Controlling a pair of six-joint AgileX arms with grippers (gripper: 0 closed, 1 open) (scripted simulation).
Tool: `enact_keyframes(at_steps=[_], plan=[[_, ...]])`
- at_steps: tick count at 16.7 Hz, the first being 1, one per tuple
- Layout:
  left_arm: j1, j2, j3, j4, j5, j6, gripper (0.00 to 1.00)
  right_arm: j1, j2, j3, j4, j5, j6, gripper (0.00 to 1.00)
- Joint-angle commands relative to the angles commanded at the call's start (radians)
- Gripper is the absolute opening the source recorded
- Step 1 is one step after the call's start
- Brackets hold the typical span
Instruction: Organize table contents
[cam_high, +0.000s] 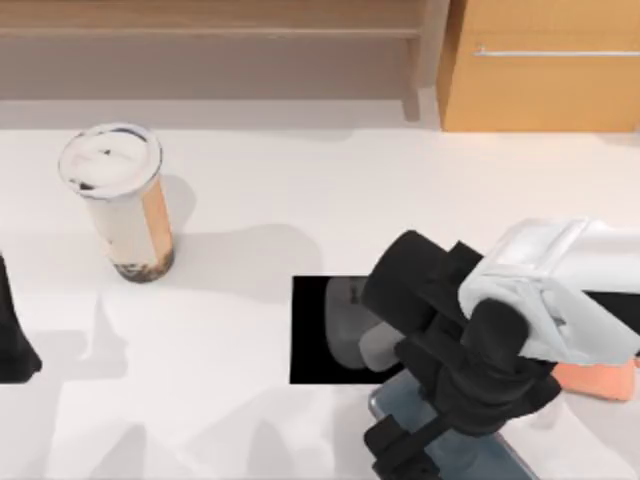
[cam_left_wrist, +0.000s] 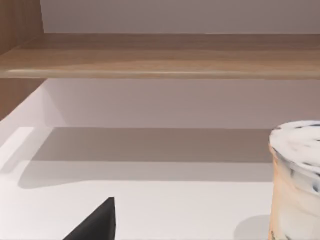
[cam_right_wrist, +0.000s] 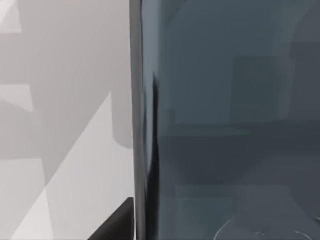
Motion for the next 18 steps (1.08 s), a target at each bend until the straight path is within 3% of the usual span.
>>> enact_keyframes(at_steps=[3,6,13,18], plan=[[0.0,0.0,0.0,0.0,0.0,0.0,1.0,0.006,-0.004,-0.006,0.007,0.012,0.004,0.0],[0.0,0.0,0.0,0.0,0.0,0.0,1.0,0.043,-0.074,-0.05,0.038,0.104,0.03,0.0],[0.0,0.0,0.0,0.0,0.0,0.0,1.0,0.143,-0.401,-0.232,0.147,0.569,0.205,0.0],[0.0,0.0,0.0,0.0,0.0,0.0,1.0,0.149,-0.613,-0.328,0.18,0.833,0.397,0.0]])
